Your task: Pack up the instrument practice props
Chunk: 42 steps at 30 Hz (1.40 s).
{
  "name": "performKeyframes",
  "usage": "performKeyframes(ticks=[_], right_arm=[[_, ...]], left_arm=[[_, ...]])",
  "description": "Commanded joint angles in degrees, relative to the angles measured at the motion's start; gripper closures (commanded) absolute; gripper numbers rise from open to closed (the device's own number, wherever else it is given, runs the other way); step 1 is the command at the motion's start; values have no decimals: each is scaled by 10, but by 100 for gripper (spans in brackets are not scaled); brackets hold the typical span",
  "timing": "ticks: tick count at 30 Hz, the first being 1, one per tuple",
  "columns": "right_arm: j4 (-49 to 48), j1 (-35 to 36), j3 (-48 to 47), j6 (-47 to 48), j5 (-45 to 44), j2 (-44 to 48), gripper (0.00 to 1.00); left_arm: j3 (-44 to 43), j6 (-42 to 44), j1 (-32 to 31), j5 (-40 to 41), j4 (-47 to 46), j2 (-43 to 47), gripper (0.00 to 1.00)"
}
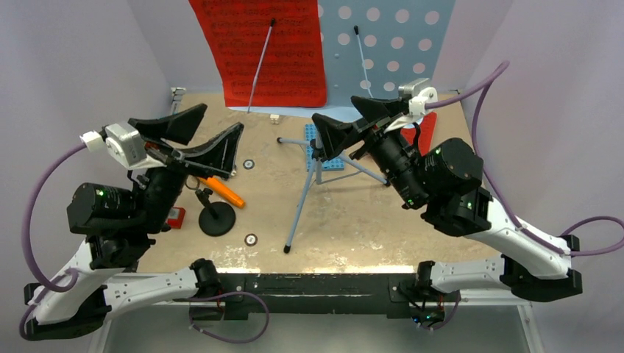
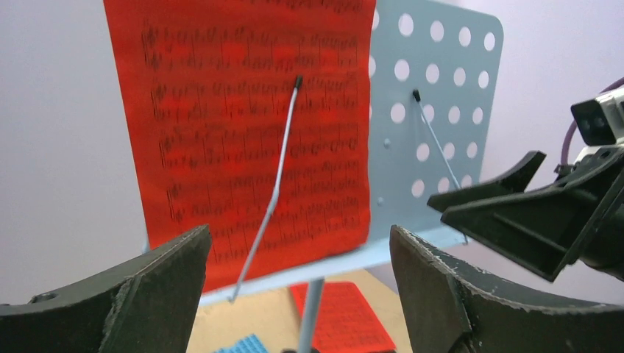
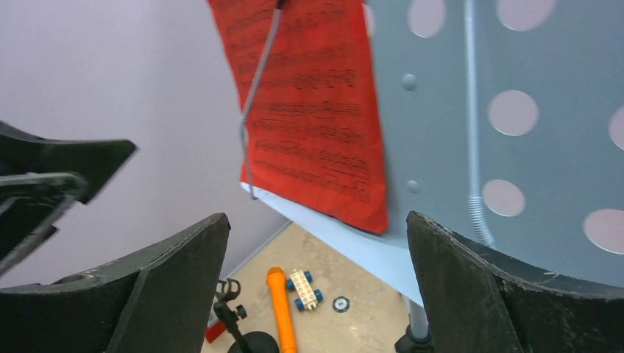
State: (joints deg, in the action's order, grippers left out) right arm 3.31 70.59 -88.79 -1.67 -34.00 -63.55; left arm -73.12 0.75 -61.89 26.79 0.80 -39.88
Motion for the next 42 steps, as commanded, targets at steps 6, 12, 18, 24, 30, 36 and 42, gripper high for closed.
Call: performKeyframes(ticks=[6,12,18,24,30,36,42], right_arm=[[91,-54,-91,-83,-7,-59,5],[104,-61,-117,-96,-32,-103,5],[85,-61,-109,-106,-67,-124,6],[76,-61,-106,-104,-111,-129,6],[93,-61,-95,-130,-129,-115,5],[114,-61,-110,-144,-126,-131,6],[117,-67,-146,-145,-109,-160,10]], left_arm=[[-89,201,0,29,-112,-111,5],[-96,237,0,24,-144,-137,6],[-89,260,0,24,-165,-148,6],[-82,270,1,28,-177,-149,7],[-69,267,1,30,-179,-142,7],[-60,265,1,28,-182,-141,7],[-57,255,1,22,-174,-136,7]])
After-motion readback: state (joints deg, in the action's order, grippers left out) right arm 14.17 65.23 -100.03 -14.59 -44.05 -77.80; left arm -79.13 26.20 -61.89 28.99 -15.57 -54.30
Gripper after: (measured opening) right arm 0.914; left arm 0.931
